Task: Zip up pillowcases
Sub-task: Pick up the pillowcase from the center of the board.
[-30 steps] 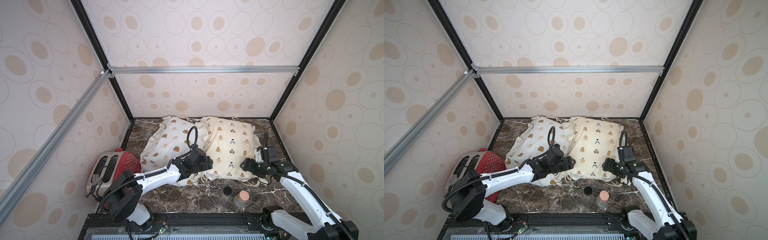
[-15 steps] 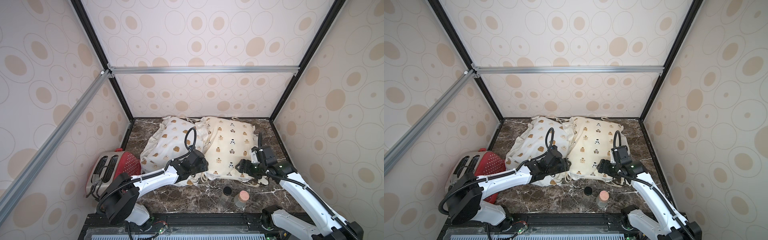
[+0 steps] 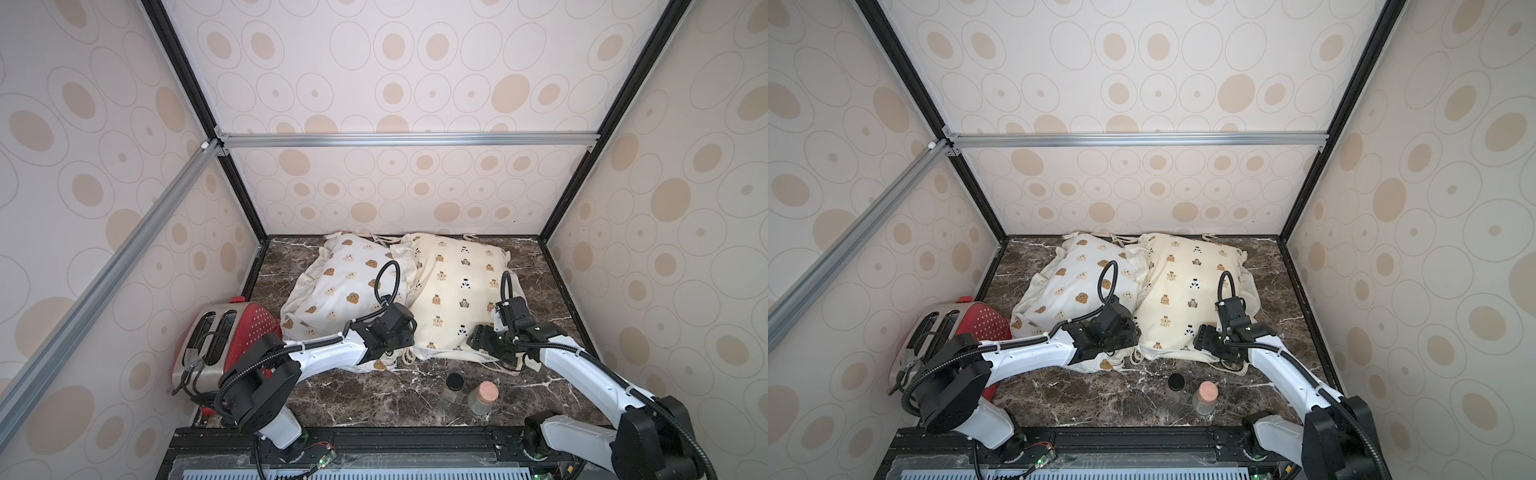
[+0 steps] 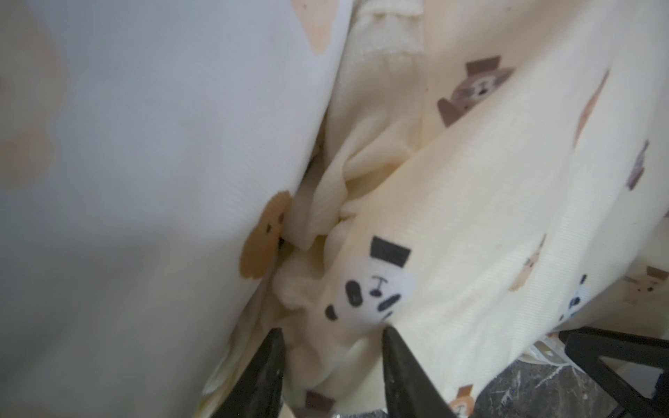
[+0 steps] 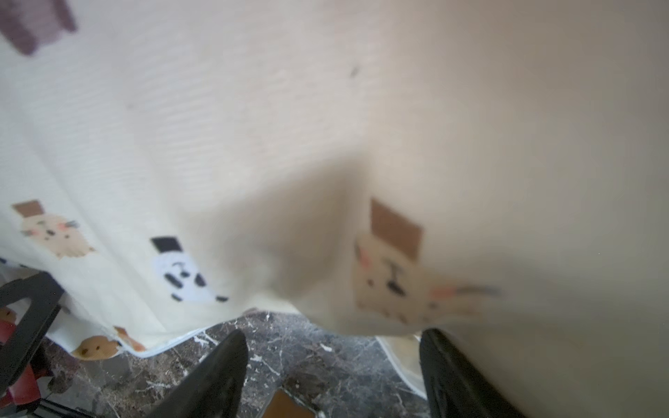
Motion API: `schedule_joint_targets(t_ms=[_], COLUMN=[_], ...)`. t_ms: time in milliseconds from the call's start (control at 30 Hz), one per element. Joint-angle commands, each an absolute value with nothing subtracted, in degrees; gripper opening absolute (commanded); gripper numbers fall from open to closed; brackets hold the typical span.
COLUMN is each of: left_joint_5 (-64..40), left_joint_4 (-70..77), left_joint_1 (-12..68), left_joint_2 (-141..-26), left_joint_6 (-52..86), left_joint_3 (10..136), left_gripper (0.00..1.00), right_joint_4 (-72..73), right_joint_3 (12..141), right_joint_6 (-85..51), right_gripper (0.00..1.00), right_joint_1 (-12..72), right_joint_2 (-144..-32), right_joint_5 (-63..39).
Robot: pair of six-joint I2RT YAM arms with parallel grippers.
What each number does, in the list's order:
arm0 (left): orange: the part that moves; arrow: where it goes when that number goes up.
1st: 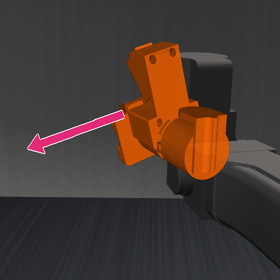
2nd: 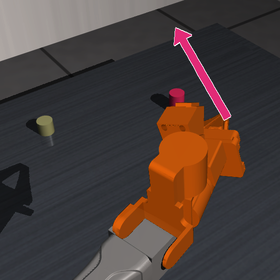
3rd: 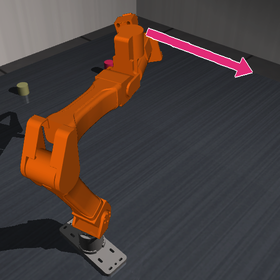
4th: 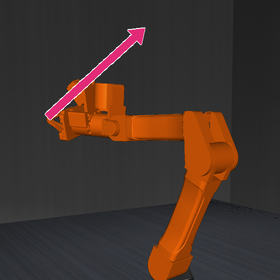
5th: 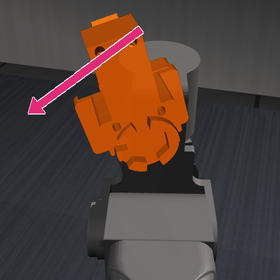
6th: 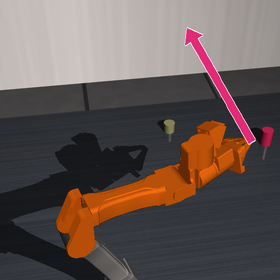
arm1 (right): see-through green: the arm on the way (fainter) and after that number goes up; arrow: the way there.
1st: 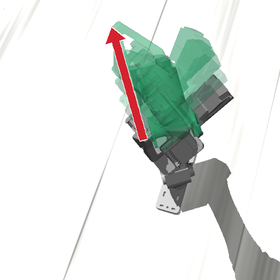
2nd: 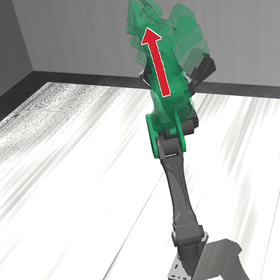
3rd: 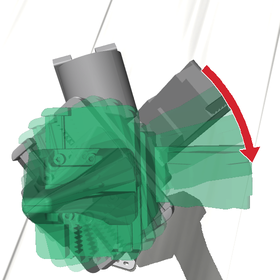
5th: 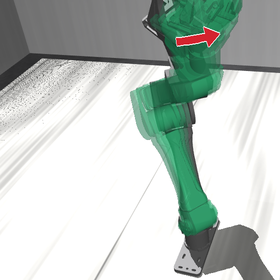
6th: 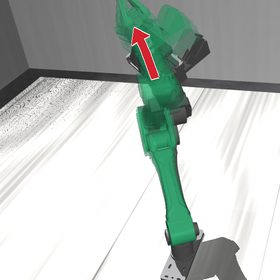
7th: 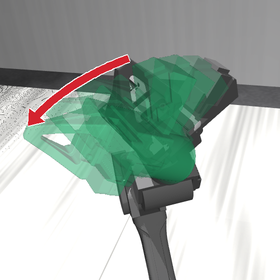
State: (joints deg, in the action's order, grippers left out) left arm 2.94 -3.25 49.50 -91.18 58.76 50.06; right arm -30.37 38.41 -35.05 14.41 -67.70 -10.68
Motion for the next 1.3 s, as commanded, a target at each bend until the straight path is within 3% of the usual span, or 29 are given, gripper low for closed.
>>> schedule_joint_targets(t_ms=[0,333,567,933,1267], left_joint_5=[2.84,0.97,0.87,-0.85,-2.75], left_joint_4=[0.10,4.76,4.42,2.71,1.82], left_joint_1=[49.48,50.01,49.97,50.01,50.00], left_joint_2=[-92.74,-99.41,-102.45,-99.12,-96.65], left_joint_6=[59.34,61.22,60.30,63.87,65.83], left_joint_3=[50.89,55.53,61.75,61.09,61.50], left_gripper=[0.38,0.00,0.00,0.00,0.00], right_joint_4=[-26.97,-18.74,-19.04,-29.25,-30.22], right_joint_3=[37.96,41.30,45.20,45.36,45.31], right_joint_6=[-33.47,-32.38,-31.44,-28.83,-30.91], right_gripper=[0.78,0.80,0.80,0.80,0.70], right_joint_1=[12.66,4.98,1.58,2.27,13.51], right_joint_2=[-69.83,-79.27,-80.36,-68.21,-62.62], right_joint_5=[-10.11,-12.85,-14.96,-22.76,-30.56])
